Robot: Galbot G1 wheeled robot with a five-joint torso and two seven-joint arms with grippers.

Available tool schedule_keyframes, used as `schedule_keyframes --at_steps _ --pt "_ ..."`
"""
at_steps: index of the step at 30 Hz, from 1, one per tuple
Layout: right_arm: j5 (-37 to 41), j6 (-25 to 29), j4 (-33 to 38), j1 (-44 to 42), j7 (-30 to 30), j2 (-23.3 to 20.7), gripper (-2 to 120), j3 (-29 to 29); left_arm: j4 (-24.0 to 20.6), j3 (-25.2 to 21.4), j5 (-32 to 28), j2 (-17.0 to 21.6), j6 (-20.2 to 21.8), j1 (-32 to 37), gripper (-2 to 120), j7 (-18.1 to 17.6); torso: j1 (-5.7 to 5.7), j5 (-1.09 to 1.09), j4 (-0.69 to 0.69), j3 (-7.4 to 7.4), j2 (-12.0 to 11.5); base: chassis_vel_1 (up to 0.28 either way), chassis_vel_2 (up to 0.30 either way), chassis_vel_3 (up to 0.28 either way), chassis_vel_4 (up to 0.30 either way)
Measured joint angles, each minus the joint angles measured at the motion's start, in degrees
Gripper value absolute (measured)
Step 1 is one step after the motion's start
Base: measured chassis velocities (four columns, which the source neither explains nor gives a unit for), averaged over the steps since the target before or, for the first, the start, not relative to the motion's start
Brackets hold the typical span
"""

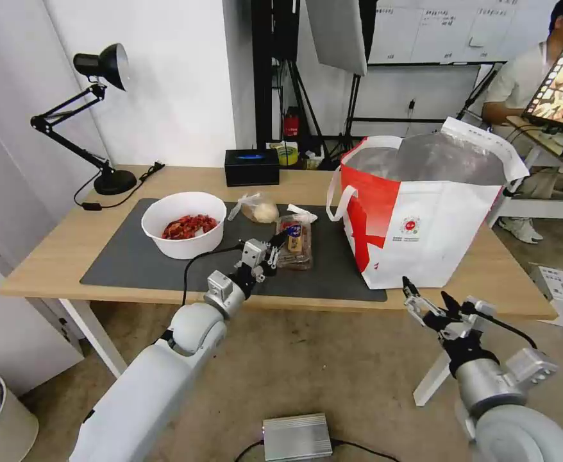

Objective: Pick up the trash from the table and place it into the takeout bag.

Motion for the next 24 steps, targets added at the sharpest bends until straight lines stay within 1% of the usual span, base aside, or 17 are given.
schedule_keyframes --at_steps 1,4,5,10,14,18,20,21,24 --pt "0.0 0.0 0.0 0.0 0.0 0.0 100 0.0 0.0 0.0 0.0 0.0 0.0 0.0 0 0.0 0.00 0.00 0.00 0.00 0.0 0.000 0.000 0.000 0.000" --pt "2.8 -0.6 -0.7 2.1 0.9 0.2 100 -1.5 1.7 1.0 3.8 0.3 -0.8 -2.3 0 1.2 0.00 0.00 0.00 0.00 0.0 0.000 0.000 0.000 0.000" --pt "2.8 -0.6 -0.7 2.1 0.9 0.2 100 -1.5 1.7 1.0 3.8 0.3 -0.8 -2.3 0 1.2 0.00 0.00 0.00 0.00 0.0 0.000 0.000 0.000 0.000" --pt "8.6 -1.7 -1.8 5.9 2.6 0.0 100 -2.8 3.7 2.9 5.7 1.0 -1.5 -5.4 0 2.2 0.00 0.00 -0.01 0.00 0.0 0.000 0.000 0.000 0.000" --pt "11.1 -2.2 -2.9 8.9 3.6 -0.3 100 -4.0 4.4 3.6 6.8 1.3 -1.7 -6.1 0 3.0 0.00 0.00 0.00 0.00 0.0 0.000 0.000 0.000 0.000" --pt "11.8 -2.4 -3.6 10.4 3.8 -0.3 100 -4.9 4.8 3.9 7.8 1.3 -1.9 -6.2 0 3.5 0.00 0.00 0.00 0.00 0.0 0.000 0.000 0.000 0.000" --pt "12.4 -2.7 -5.0 12.8 4.2 -0.4 100 -6.5 5.4 4.3 9.7 1.3 -2.4 -6.4 0 4.2 0.00 0.00 0.00 0.00 0.0 0.000 0.000 0.000 0.000" --pt "12.4 -2.7 -5.0 12.8 4.2 -0.4 100 -6.5 5.4 4.3 9.7 1.3 -2.4 -6.4 0 4.2 0.00 0.00 0.00 0.00 0.0 0.000 0.000 0.000 0.000" --pt "13.4 -3.0 -7.4 15.8 4.8 -0.3 100 -9.1 6.0 4.4 11.3 1.4 -3.0 -6.4 0 4.9 0.00 0.00 0.00 0.00 0.0 0.000 0.000 0.000 0.000"
